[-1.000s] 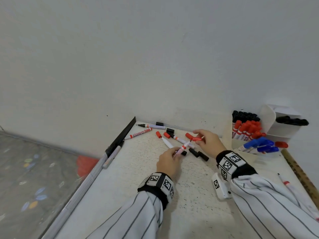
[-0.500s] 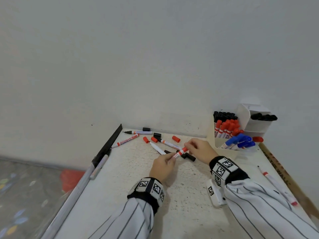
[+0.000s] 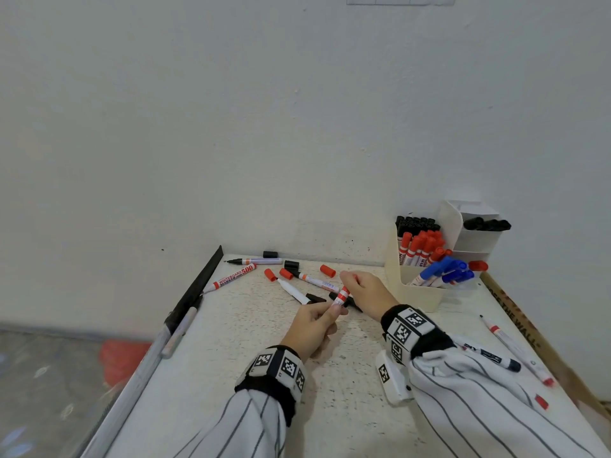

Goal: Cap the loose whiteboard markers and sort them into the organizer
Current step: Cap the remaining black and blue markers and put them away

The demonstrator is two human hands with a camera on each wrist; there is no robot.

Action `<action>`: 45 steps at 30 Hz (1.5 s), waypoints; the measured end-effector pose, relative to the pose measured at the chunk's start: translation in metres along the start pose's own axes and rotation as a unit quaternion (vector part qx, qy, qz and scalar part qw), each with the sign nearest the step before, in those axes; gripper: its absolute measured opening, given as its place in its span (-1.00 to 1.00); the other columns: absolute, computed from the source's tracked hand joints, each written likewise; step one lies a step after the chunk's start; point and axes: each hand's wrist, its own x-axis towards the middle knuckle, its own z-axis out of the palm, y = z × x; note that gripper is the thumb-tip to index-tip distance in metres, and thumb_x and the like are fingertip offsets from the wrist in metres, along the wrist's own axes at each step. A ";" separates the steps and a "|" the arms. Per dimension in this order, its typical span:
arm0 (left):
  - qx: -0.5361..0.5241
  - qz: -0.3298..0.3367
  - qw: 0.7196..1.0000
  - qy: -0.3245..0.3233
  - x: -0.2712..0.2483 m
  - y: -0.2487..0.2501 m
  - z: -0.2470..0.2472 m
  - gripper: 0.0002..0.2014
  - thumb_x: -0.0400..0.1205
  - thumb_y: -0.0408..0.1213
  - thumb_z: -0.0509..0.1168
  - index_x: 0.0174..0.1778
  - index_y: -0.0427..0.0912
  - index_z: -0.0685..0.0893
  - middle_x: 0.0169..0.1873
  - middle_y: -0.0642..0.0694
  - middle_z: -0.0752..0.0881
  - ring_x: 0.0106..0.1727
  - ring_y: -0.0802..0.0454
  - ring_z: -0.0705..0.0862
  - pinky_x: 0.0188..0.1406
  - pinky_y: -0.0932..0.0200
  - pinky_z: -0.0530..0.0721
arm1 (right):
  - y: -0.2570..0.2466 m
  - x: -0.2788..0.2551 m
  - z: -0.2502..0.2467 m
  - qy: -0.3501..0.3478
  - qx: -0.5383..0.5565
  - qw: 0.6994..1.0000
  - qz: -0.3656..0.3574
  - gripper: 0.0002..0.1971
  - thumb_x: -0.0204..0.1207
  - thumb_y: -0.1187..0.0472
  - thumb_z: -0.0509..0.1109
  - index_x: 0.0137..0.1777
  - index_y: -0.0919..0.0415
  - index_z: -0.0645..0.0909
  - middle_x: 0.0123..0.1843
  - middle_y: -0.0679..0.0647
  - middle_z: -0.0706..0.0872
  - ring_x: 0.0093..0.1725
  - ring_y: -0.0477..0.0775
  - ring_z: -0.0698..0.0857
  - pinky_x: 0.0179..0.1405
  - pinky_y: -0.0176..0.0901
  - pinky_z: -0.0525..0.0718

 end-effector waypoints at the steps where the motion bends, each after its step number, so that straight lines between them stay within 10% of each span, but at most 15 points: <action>1: -0.026 -0.014 1.000 -0.010 -0.001 0.002 0.000 -0.75 0.72 -0.13 0.13 -0.11 -0.14 0.66 -0.65 0.11 0.36 -0.75 0.21 0.20 -0.74 0.44 0.13 | -0.002 -0.001 -0.001 -0.004 0.009 1.000 -0.013 -0.56 0.66 0.05 0.12 -0.48 0.12 0.26 -0.50 -0.03 0.31 -0.47 -0.07 0.31 -0.45 -0.27 0.27; 7: -0.036 -0.019 0.999 -0.002 0.000 0.006 0.003 -0.73 0.72 -0.12 0.12 -0.11 -0.14 0.67 -0.56 0.00 0.42 -0.68 0.18 0.29 -0.71 0.38 0.25 | -0.003 0.003 -0.015 -0.062 -0.033 0.997 -0.039 -0.61 0.63 -0.08 0.15 -0.29 0.21 0.41 -0.44 0.00 0.36 -0.43 -0.04 0.36 -0.35 -0.17 0.33; 10: 0.114 0.003 0.992 0.052 0.004 0.003 0.004 -0.64 0.74 -0.02 0.02 -0.14 -0.11 0.63 -0.29 -0.04 0.55 -0.28 0.05 0.51 -0.29 0.24 0.49 | 0.000 0.004 -0.029 -0.051 -0.046 0.997 -0.044 -0.67 0.63 -0.01 0.19 -0.26 0.21 0.49 -0.44 -0.03 0.48 -0.48 -0.08 0.43 -0.42 -0.30 0.42; 13: 0.311 0.022 0.945 0.104 0.015 -0.013 -0.004 -0.63 0.74 -0.06 -0.02 0.10 -0.13 0.65 0.13 -0.09 0.59 0.20 -0.07 0.51 0.24 -0.02 0.50 | -0.001 0.005 -0.051 0.024 -0.010 0.999 -0.048 -0.83 0.63 0.11 0.20 -0.12 0.15 0.54 -0.28 -0.05 0.64 -0.43 -0.11 0.54 -0.48 -0.42 0.51; 17: 0.499 -0.060 0.864 0.041 0.020 -0.024 -0.007 -0.46 0.73 -0.04 -0.05 0.62 -0.15 0.14 0.64 -0.08 0.03 0.64 -0.01 0.01 0.58 0.00 0.15 | -0.007 0.010 -0.090 0.174 0.037 0.982 -0.061 -0.90 0.60 0.23 0.27 0.05 0.21 0.57 -0.16 0.04 0.69 -0.30 -0.03 0.65 -0.44 -0.48 0.59; 23: 0.583 -0.085 0.808 0.015 0.022 -0.016 -0.006 -0.41 0.71 -0.05 -0.05 0.65 -0.11 -0.03 0.66 -0.03 -0.11 0.66 -0.06 -0.10 0.60 -0.18 0.00 | 0.001 0.020 -0.141 0.304 -0.132 0.941 -0.071 -0.77 0.60 0.27 0.27 0.18 0.34 0.60 0.04 0.23 0.72 0.00 0.11 0.65 0.01 -0.32 0.45; 35: 0.633 -0.109 0.755 0.135 0.023 -0.006 -0.007 -0.57 0.68 -0.04 -0.03 0.36 -0.17 0.49 0.33 -0.12 0.42 0.33 -0.03 0.40 0.29 0.06 0.46 | 0.014 0.039 -0.141 0.229 -0.222 0.947 -0.034 -0.73 0.61 0.33 0.21 0.26 0.30 0.59 0.18 0.24 0.57 0.12 0.11 0.54 0.11 -0.30 0.33; 40: 0.647 -0.149 0.735 0.138 0.020 0.002 -0.021 -0.61 0.69 -0.01 0.02 0.32 -0.12 0.51 0.20 -0.04 0.58 0.27 -0.01 0.52 0.26 0.04 0.43 | 0.010 0.049 -0.131 0.272 -0.224 0.935 -0.039 -0.95 0.52 0.32 0.34 -0.08 0.29 0.61 -0.08 0.20 0.69 -0.10 0.13 0.61 0.01 -0.09 0.52; 45: 0.548 -0.184 0.804 0.142 0.020 0.003 -0.034 -0.66 0.64 -0.13 0.22 0.29 -0.16 0.42 0.18 -0.09 0.60 0.19 -0.03 0.62 0.03 0.15 0.57 | 0.005 0.046 -0.126 0.254 -0.236 0.937 -0.032 -0.88 0.53 0.28 0.37 -0.05 0.34 0.54 -0.21 0.11 0.55 -0.17 0.07 0.49 -0.13 -0.20 0.37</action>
